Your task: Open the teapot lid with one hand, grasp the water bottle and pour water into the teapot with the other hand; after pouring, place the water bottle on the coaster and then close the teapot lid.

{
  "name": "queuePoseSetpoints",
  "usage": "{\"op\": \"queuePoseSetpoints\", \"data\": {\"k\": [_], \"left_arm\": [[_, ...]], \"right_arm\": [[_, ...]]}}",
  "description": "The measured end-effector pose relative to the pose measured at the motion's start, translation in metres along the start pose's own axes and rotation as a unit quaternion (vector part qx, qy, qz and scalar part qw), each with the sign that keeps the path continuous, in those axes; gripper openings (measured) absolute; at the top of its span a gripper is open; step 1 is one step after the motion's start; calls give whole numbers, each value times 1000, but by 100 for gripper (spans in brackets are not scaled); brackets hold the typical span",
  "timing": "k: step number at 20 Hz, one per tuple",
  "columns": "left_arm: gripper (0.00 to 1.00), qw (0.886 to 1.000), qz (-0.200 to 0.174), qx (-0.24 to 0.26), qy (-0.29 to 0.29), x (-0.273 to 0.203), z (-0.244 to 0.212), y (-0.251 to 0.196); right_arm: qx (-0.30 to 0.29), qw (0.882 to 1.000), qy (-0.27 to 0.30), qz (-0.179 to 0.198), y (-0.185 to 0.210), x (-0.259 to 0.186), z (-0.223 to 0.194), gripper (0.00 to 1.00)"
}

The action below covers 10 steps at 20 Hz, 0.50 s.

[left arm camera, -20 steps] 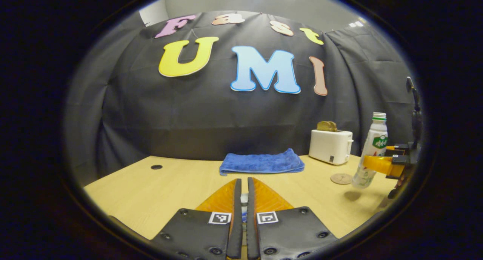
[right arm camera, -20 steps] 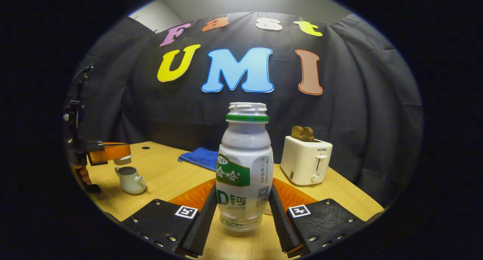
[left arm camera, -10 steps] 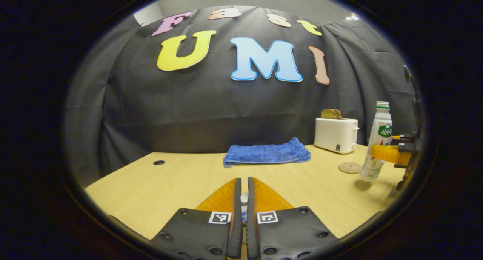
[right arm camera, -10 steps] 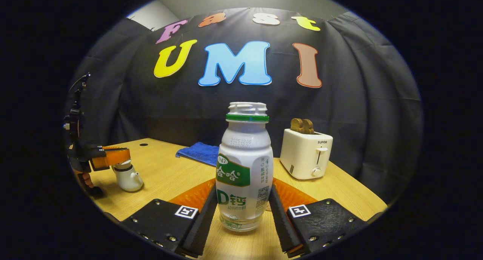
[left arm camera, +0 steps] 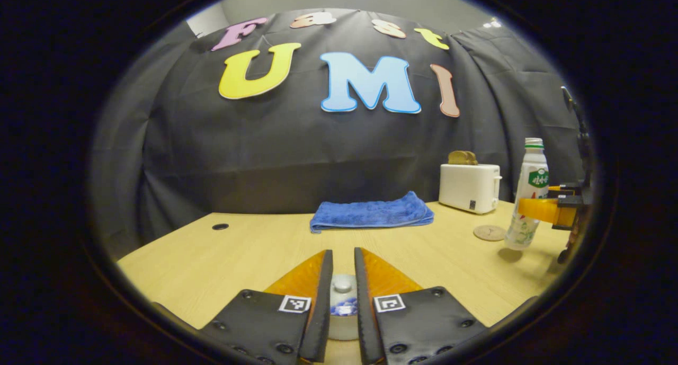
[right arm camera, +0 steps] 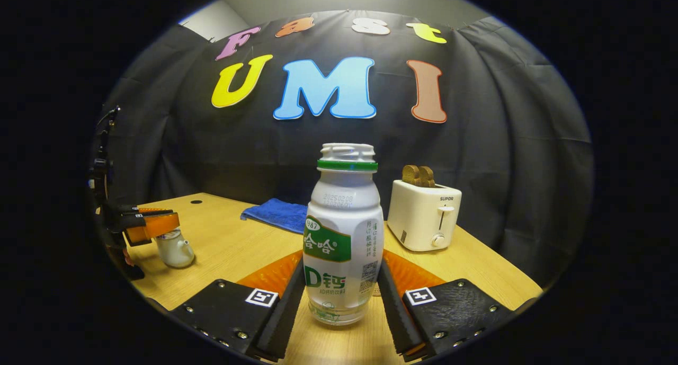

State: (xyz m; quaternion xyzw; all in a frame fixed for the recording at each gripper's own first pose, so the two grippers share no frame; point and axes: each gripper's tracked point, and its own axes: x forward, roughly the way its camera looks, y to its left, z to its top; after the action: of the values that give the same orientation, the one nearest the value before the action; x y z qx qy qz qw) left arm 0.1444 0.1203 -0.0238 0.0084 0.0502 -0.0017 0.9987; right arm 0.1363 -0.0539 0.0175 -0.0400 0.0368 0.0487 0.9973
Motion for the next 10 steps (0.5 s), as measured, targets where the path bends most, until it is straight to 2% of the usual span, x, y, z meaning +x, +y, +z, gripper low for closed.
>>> {"op": "queuePoseSetpoints", "data": {"k": [1, 5, 7, 9, 10], "left_arm": [[37, 1000, 0, 1, -3, -1, 1, 0], [47, 1000, 0, -1, -27, -13, 14, 0], [51, 998, -26, -14, -50, -21, 29, -14], [60, 996, -43, -11, -80, -34, 47, -24], [73, 994, -43, -6, -99, -41, 58, -25]], "right_arm": [[1, 1000, 1, -3, -2, 2, -1, 72], [4, 1000, -3, -21, -14, 7, 5, 72], [8, 999, -11, -34, -27, 15, 15, 72], [6, 998, -5, -60, -51, 29, 13, 72], [22, 998, 1, -60, -56, 37, 10, 72]]}}
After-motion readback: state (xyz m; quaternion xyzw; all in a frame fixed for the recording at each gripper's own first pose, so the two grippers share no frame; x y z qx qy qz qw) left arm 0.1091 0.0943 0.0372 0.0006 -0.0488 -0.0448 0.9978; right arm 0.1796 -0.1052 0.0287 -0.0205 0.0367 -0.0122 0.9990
